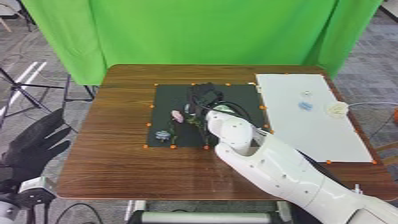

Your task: Arrange flowers

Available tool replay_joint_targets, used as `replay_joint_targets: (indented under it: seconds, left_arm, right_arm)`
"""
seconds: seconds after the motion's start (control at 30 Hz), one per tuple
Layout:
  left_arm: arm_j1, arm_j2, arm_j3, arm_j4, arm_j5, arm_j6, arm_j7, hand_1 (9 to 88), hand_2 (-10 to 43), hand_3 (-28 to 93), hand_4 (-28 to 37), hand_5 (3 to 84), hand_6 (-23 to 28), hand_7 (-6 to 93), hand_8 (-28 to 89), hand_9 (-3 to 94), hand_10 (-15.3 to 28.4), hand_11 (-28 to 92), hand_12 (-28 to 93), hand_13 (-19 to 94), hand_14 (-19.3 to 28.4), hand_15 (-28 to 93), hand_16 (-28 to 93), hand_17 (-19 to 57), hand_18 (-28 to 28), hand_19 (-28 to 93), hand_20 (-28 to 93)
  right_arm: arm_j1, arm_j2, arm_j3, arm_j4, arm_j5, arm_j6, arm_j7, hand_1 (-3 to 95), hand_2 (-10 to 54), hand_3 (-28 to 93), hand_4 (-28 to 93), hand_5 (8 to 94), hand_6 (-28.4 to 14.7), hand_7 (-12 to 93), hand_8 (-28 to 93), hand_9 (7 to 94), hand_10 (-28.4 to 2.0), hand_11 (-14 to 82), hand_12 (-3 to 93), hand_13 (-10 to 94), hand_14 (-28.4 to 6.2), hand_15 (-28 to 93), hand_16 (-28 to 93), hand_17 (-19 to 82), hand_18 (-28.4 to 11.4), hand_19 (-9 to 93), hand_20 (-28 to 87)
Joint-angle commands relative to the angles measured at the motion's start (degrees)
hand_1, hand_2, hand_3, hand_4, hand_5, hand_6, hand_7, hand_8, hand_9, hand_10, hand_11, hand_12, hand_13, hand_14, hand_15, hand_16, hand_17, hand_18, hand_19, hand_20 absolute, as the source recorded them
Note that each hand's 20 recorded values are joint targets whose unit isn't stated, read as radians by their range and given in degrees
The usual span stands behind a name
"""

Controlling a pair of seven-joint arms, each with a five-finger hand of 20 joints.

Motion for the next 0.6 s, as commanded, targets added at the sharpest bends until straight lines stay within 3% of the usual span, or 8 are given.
replay_joint_targets:
  seconds: [0.03, 0.23, 0.6]
  left_arm:
    - [0.37, -0.1, -0.09, 0.12, 0.01, -0.18, -0.45, 23.6, -1.5, 70, -26.3, 21.8, 0.6, 17.6, -9, 17.1, 8.7, 10, 20, 13, 11.6, 16, 8, -12.6, 17.7, 34, 10]
    - [0.3, -0.06, -0.1, 0.18, 0.01, -0.36, -0.62, 23.6, -1.5, 70, -26.3, 21.7, 0.6, 17.5, -9, 17.1, 8.7, 10, 20, 13, 11.6, 16, 8, -12.7, 17.7, 34, 10]
    - [0.51, -0.27, -0.22, 0.09, 0.01, -0.27, -0.63, 23.7, -1.3, 70, -26.4, 21.8, 0.6, 17.7, -9, 17.1, 8.7, 10, 20, 13, 11.6, 16, 8, -12.7, 17.7, 34, 10]
  right_arm:
    - [0.76, -0.29, 0.28, 0.82, -4.42, -2.47, 1.56, 44.9, -9.5, 82, -28, 70.7, 3.6, 44, -4, 86.7, -5.3, 16.3, 49.2, 77, -1.7, 54, 35, 24, -18.9, 76, 50]
    - [0.31, -0.28, 1.4, 0.18, -4.05, -5.4, 0.93, 43.7, -9.5, 81, -28, 68.5, 3.1, 44, -4, 84.5, -5.1, 15.1, 49.1, 75, -2.0, 55, 35, 23, -18.9, 75, 50]
    - [-0.05, 0.03, 2.71, -1.02, -3.93, -6.69, -0.79, 37.9, -9.5, 81, -28, 65.2, 2.9, 40, -4, 78.0, -6.6, 24.4, 37.3, 71, -3.0, 58, 28, 21, -19.4, 73, 52]
